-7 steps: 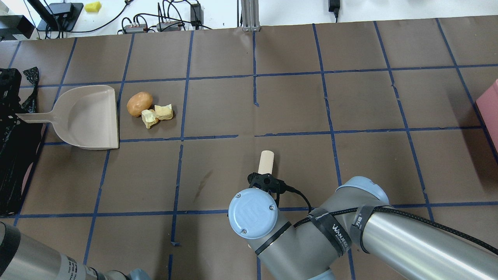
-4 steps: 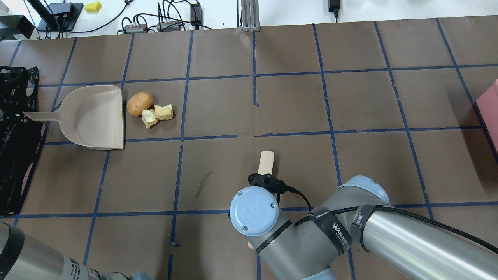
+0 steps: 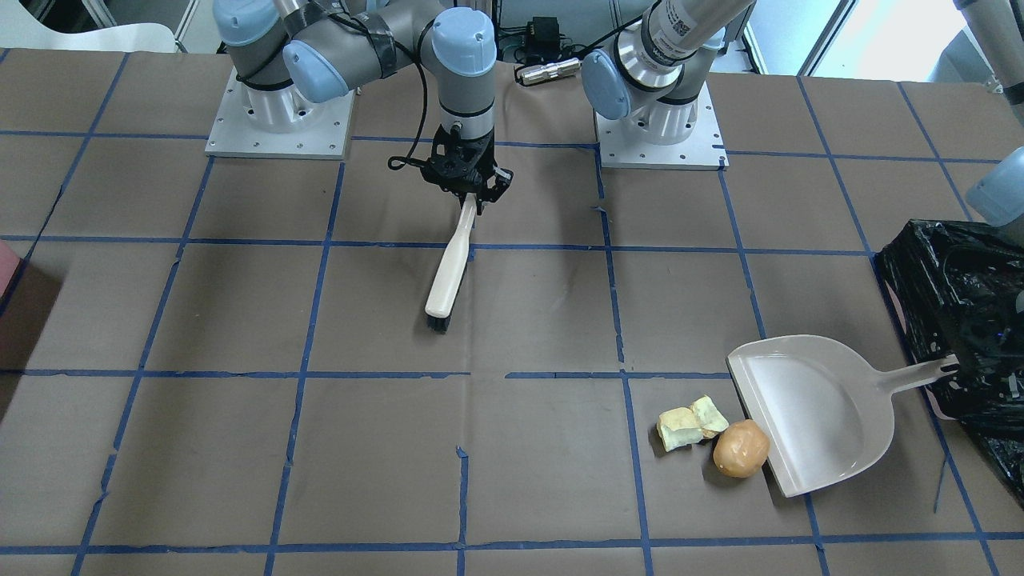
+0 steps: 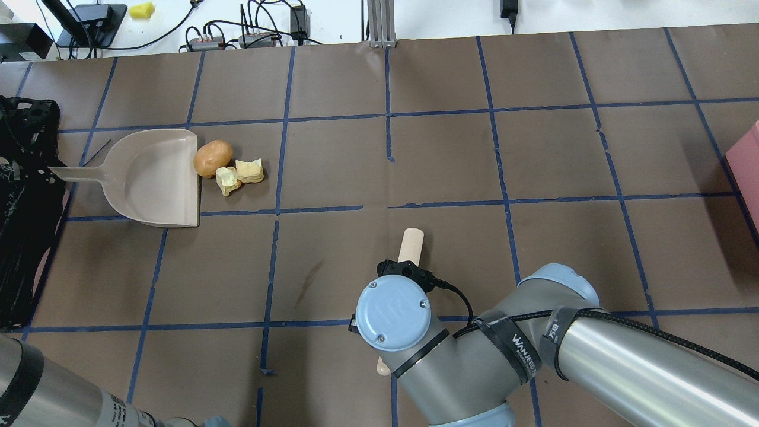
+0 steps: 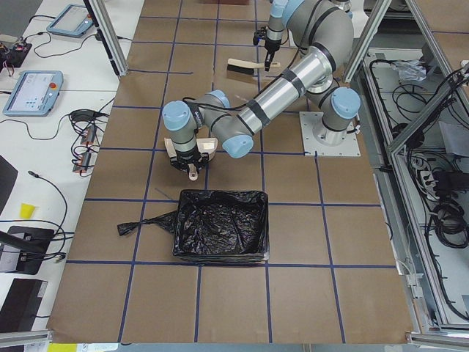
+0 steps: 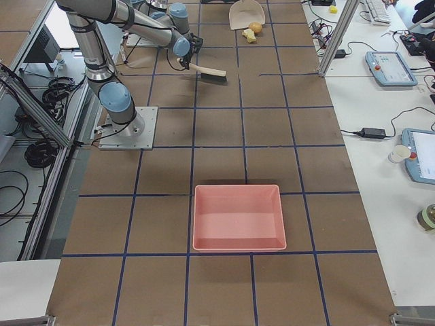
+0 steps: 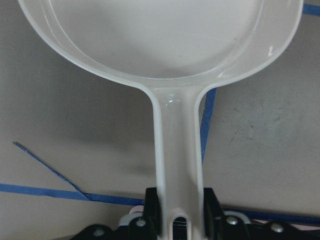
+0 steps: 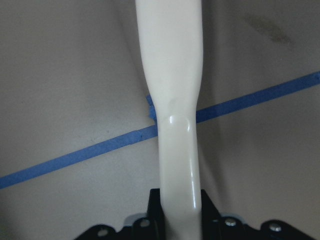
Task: Sweep and dump trash in nearest bin
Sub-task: 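Lift the brush with the right gripper and hold the dustpan still, then move the brush with the right gripper toward the debris beside the dustpan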
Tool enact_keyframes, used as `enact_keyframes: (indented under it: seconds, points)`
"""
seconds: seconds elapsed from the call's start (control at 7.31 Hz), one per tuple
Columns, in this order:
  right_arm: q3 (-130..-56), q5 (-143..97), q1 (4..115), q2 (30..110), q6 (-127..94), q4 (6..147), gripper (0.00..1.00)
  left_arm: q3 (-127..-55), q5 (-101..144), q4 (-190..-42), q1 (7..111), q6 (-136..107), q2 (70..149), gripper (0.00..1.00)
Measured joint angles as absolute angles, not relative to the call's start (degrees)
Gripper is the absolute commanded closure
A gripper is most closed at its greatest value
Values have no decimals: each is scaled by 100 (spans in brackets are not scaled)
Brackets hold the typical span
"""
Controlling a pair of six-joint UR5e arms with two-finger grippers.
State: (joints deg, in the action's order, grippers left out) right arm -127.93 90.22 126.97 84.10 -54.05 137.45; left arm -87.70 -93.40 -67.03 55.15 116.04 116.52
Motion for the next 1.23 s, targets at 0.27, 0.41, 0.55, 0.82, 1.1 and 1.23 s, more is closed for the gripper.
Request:
enact_keyframes:
  seconds: [0.27,0.41,0.55,0.82,1.1,1.23]
  points:
    - [-12618,9039,12647,8403,-5134,13623,85,-8760,-9328,-6698,5538,11587,11738,93]
    - [-12311,9068,12588,8396,-4866,13319,85,-8749,-9326,-6693,5549,11583,11758,93]
    - [-11910,9092,12502,8383,-4647,12957,85,-8748,-9326,-6690,5560,11579,11762,93]
    - [-11384,9155,12280,8292,-4276,12685,85,-8753,-9325,-6689,5602,11573,11765,93]
    - [-11121,9414,11952,8061,-3880,12780,84,-8767,-9325,-6689,5656,11562,11767,93]
    - [-11001,9480,11827,7988,-3828,12798,84,-8769,-9325,-6687,5671,11557,11771,93]
